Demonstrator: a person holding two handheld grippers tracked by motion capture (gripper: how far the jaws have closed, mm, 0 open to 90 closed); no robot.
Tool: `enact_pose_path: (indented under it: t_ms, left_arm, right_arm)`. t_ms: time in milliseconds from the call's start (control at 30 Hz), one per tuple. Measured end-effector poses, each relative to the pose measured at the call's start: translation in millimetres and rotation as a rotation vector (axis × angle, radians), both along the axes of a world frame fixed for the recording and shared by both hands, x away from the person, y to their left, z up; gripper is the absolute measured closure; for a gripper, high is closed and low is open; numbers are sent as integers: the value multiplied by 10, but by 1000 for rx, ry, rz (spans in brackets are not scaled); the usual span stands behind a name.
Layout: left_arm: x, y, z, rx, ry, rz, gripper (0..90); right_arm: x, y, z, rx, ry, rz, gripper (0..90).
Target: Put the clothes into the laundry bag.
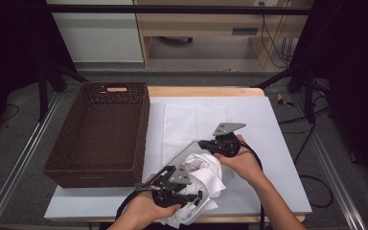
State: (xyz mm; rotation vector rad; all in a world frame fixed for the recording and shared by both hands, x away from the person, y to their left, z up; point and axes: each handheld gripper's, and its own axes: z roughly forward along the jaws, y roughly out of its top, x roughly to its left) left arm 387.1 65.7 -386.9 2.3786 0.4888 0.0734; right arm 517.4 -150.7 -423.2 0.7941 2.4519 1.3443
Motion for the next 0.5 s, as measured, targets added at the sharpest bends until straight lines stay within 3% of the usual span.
enact_pose_path:
  t_ms: [200, 433, 500]
  left_arm:
    - [98, -43, -65, -9, 38, -10, 724]
    - [209, -79, -160, 23, 26, 30, 722]
    - [241, -90, -190, 22, 41, 40, 722]
  right_arm:
    - [-37, -29, 48, 10, -28, -5, 881]
    - [-147, 4, 108, -4, -80, -2, 880]
    - [-164, 12, 116, -7, -83, -1, 879]
